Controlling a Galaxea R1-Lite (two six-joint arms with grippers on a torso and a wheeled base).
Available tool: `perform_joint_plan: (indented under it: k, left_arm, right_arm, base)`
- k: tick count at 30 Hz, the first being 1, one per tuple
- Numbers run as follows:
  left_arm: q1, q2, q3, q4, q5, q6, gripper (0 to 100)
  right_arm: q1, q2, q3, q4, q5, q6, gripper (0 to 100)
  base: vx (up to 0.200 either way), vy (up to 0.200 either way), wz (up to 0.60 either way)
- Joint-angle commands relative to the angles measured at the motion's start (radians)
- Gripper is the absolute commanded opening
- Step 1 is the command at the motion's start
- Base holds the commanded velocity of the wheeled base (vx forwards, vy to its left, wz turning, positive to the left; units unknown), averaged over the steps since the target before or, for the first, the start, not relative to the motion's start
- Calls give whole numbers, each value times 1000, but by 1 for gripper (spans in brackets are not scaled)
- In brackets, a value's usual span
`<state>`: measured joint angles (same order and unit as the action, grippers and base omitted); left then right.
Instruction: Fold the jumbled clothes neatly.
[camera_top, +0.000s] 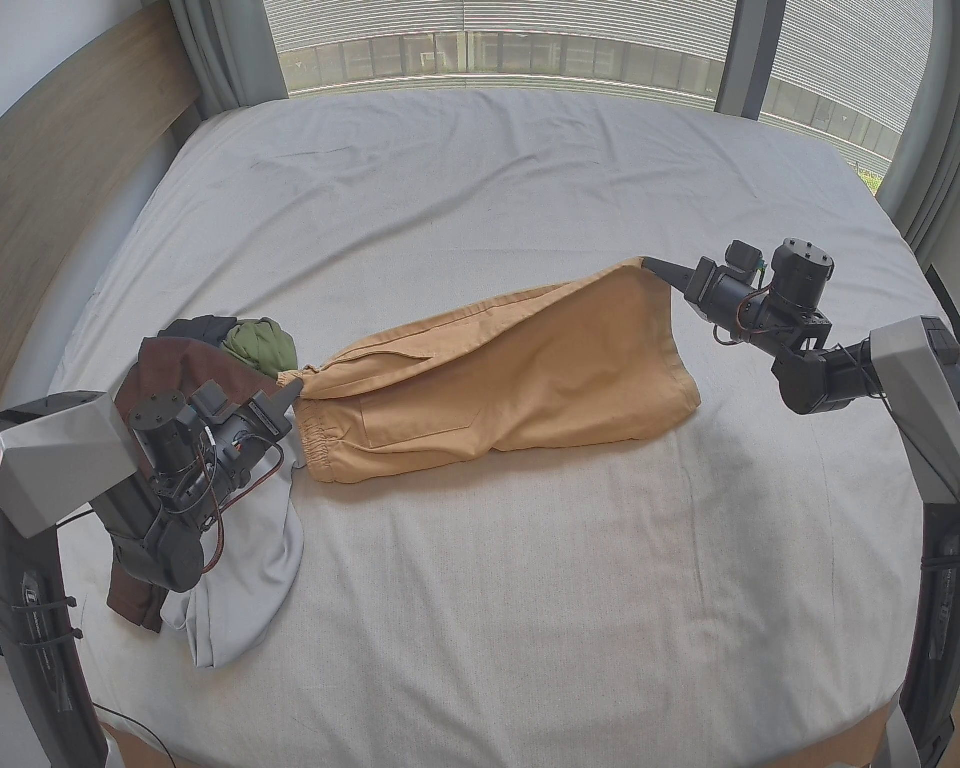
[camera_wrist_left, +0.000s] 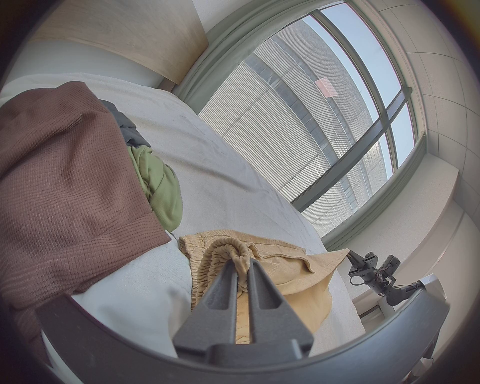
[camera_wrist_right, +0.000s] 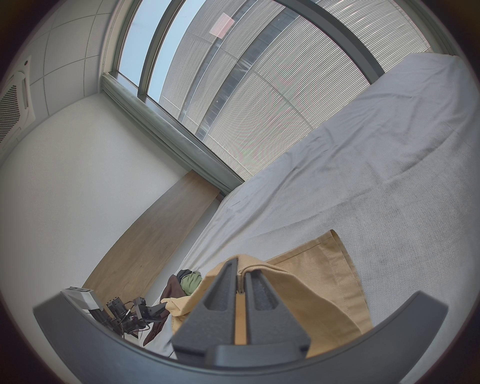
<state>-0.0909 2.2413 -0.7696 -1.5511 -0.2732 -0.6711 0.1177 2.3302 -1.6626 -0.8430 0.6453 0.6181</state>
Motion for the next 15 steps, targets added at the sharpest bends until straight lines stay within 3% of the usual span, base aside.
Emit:
perform_joint_plan:
  k: [1, 15]
  left_arm:
    - [2, 23, -4, 0, 0, 1, 0]
    - [5, 35, -17, 0, 25, 5, 0]
  right_arm:
    - [0, 46, -29, 4, -7, 0, 0]
    - [0, 69, -59, -5, -10, 2, 0]
  base:
    - [0, 0, 0]
    - [0, 0, 0]
